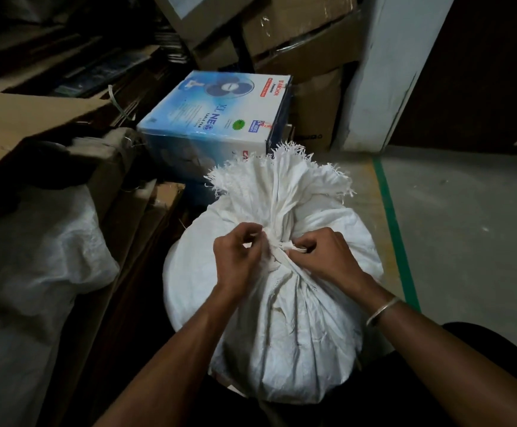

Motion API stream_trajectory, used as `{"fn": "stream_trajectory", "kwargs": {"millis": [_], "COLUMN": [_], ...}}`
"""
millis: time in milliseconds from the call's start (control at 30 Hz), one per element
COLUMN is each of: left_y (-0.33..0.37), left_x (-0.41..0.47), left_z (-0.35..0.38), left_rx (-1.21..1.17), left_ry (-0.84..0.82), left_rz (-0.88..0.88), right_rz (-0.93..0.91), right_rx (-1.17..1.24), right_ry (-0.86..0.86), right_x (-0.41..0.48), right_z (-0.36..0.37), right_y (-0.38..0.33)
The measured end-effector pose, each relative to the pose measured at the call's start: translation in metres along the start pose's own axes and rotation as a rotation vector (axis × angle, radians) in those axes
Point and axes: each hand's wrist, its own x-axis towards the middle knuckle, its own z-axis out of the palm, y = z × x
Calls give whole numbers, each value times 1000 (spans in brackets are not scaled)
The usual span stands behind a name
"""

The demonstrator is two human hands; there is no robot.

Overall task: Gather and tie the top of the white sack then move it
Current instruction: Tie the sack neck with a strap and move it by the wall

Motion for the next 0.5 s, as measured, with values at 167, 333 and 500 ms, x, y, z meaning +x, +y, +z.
{"fn": "stream_trajectory", "kwargs": {"millis": [167,333,500], "left_y": [4,-8,-14], "left_x": [23,18,29], "left_z": [-19,-18,-28], "left_rx": [-175,-110,135], "left_ry": [-144,-149,-322], "left_rz": [-244,-217,-334], "right_rz": [21,24,41], "right_rx": [28,84,14], "right_ry": [6,-54,-128], "right_x": [3,5,6], "right_z": [-10,-7,-31], "right_y": [-1,-4,1]}}
